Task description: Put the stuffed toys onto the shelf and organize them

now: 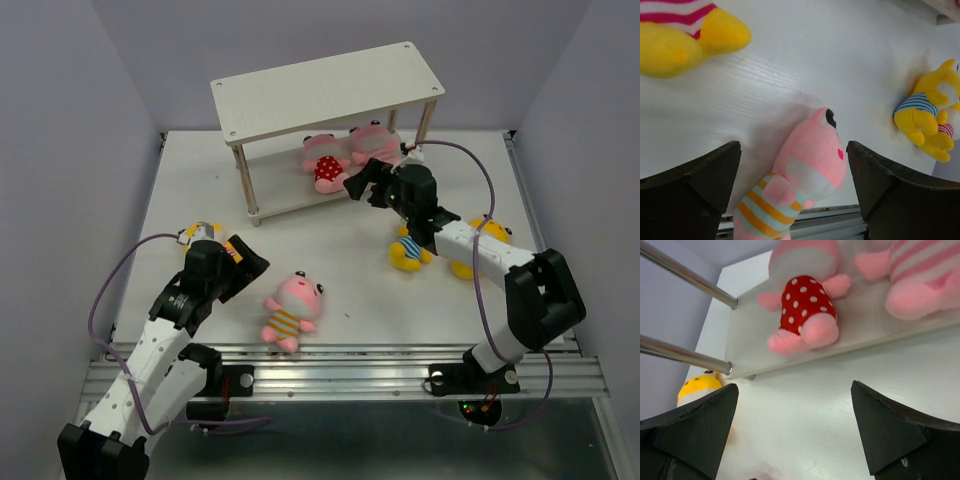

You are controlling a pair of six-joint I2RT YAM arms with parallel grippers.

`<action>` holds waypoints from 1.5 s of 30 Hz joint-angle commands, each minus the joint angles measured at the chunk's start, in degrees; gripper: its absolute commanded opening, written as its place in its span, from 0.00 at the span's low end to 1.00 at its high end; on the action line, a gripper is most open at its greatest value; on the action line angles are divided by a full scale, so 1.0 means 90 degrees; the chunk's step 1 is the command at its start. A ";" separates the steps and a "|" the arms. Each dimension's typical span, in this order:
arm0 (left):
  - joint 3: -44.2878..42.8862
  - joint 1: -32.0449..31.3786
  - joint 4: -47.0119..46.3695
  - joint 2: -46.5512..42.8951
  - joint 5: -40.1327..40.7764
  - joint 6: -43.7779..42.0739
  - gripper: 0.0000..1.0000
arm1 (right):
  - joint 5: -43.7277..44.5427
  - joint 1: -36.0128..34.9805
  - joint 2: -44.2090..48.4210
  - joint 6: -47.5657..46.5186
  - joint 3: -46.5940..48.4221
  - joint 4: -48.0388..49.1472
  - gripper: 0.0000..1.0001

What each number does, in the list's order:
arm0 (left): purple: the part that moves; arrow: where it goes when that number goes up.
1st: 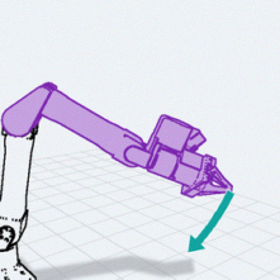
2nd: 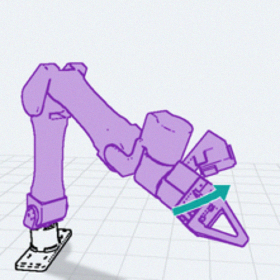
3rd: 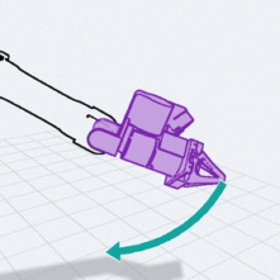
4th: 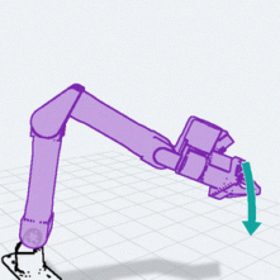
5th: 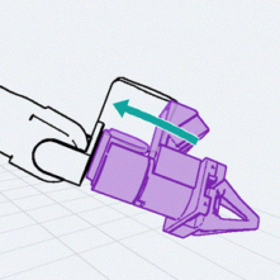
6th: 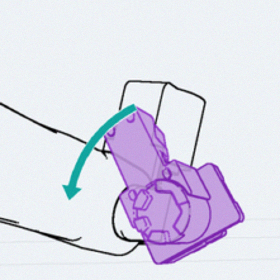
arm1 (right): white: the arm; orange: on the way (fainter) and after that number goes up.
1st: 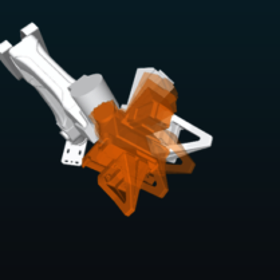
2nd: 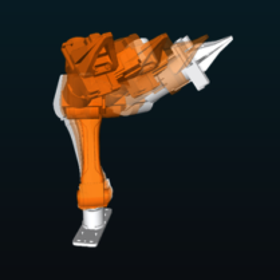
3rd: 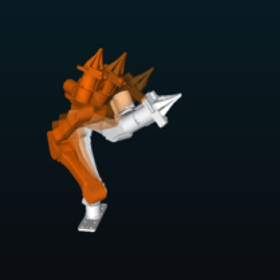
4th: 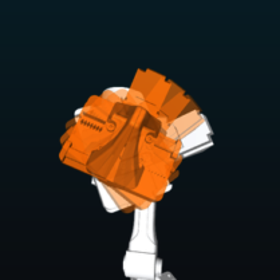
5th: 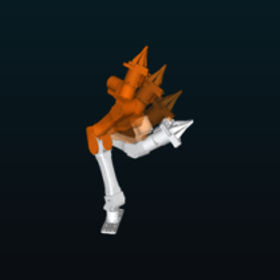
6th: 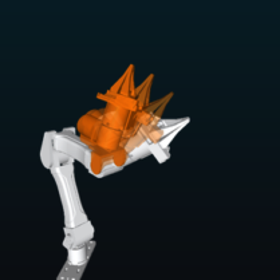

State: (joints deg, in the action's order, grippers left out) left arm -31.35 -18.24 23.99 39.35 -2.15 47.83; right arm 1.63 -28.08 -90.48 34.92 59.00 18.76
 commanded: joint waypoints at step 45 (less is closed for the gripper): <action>-0.1917 -0.4145 0.4434 0.2932 0.1001 0.2498 0.77 | 0.0600 0.0053 0.1693 -0.0530 -0.1448 -0.0532 1.00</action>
State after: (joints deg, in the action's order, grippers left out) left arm -46.13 -55.29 60.18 65.91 2.79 69.89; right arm 5.67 -28.08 -77.69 31.29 46.30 12.40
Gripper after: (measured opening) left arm 0.782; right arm 0.998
